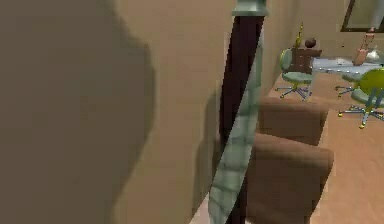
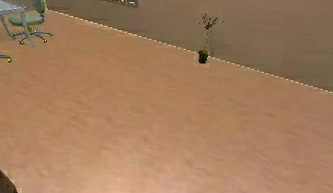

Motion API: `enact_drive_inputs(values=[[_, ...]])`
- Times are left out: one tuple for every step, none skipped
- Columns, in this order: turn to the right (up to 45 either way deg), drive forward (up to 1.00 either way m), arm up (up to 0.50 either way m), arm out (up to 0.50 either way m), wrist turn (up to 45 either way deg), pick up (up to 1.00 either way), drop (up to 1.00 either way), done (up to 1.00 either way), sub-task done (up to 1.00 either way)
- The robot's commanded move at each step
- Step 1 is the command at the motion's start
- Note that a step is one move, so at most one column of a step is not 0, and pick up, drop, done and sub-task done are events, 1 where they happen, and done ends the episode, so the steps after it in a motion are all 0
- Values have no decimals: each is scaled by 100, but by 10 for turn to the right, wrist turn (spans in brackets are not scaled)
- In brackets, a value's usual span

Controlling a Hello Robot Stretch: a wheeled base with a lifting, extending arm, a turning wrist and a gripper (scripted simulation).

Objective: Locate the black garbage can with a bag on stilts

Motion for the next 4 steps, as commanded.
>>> enact_drive_inputs(values=[[450, 0, 0, 0, 0, 0, 0, 0, 0], [450, 0, 0, 0, 0, 0, 0, 0, 0], [450, 0, 0, 0, 0, 0, 0, 0, 0], [240, 0, 0, 0, 0, 0, 0, 0, 0]])
